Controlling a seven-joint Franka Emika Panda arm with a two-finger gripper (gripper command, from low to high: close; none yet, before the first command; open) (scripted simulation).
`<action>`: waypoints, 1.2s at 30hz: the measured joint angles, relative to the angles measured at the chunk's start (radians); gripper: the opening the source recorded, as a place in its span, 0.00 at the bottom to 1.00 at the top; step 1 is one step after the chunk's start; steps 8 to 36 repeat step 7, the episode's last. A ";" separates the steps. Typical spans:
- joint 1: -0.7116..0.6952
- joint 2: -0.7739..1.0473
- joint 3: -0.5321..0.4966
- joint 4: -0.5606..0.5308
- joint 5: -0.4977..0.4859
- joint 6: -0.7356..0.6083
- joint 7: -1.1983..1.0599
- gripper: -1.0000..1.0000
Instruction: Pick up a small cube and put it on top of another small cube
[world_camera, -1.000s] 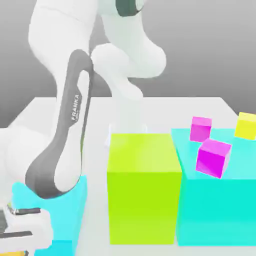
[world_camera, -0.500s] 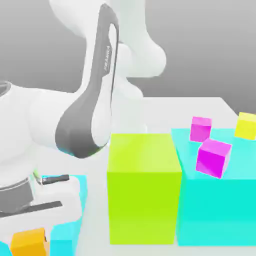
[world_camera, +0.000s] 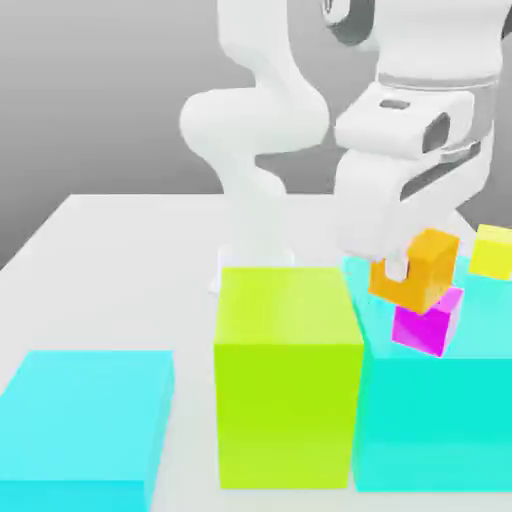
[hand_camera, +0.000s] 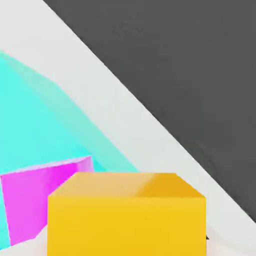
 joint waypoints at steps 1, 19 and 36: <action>0.005 -0.002 0.008 -0.021 -0.003 0.020 0.003 0.00; 0.011 0.030 0.016 -0.092 -0.008 0.123 0.007 1.00; 0.011 0.030 0.016 -0.092 -0.008 0.123 0.007 1.00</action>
